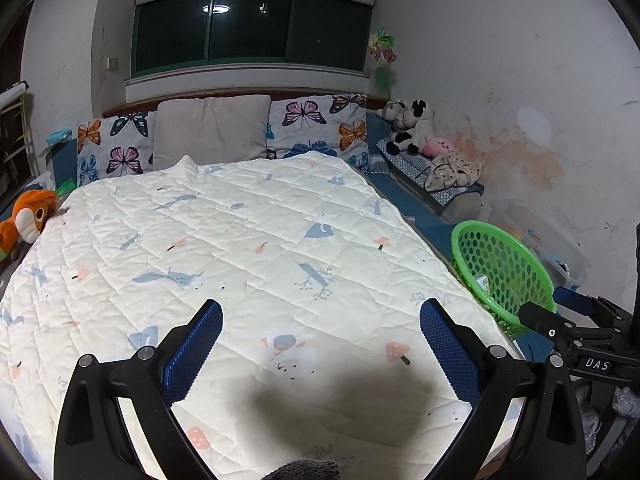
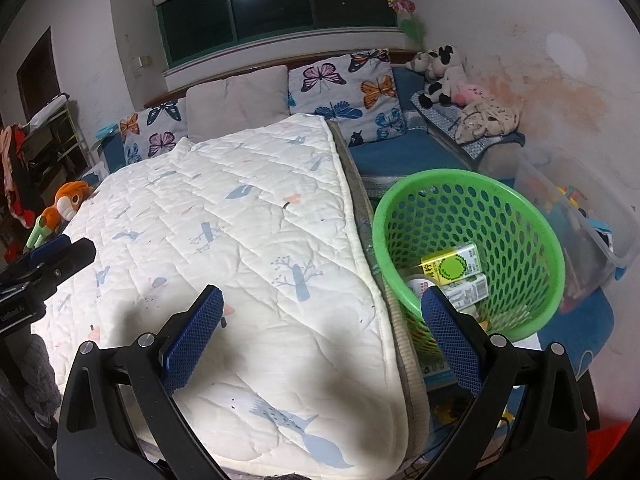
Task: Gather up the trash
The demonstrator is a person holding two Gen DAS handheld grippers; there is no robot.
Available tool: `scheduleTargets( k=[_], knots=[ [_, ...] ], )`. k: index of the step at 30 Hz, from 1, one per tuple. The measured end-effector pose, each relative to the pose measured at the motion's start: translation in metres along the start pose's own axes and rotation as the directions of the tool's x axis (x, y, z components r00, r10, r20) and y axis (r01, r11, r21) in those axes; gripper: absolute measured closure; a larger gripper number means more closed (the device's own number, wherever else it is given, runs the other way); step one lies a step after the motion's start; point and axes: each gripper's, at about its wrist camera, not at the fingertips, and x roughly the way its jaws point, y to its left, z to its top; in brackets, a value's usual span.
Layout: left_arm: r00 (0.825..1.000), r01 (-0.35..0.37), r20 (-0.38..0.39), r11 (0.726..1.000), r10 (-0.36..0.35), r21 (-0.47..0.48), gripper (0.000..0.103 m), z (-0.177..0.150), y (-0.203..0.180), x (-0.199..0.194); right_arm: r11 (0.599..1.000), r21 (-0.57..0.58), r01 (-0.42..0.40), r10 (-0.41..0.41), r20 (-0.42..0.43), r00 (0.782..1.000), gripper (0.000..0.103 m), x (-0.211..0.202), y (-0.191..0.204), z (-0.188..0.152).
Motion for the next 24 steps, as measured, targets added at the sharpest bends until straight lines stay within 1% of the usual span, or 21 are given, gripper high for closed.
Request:
scheduleTargets(
  k=[9,24],
  knots=[
    [1.000,-0.027,-0.008,0.999,0.027,-0.018,0.007,-0.005,0.009,0.000,1.000,-0.011,-0.015,0.015,-0.008,1.000,0.005,0.003,0.007,0.000],
    [0.999,-0.052,-0.018,0.998,0.052,-0.027,0.007,-0.008,0.018,0.000,0.999,-0.023,-0.024,0.024,-0.019,1.000,0.005,0.008,0.014,0.001]
  ],
)
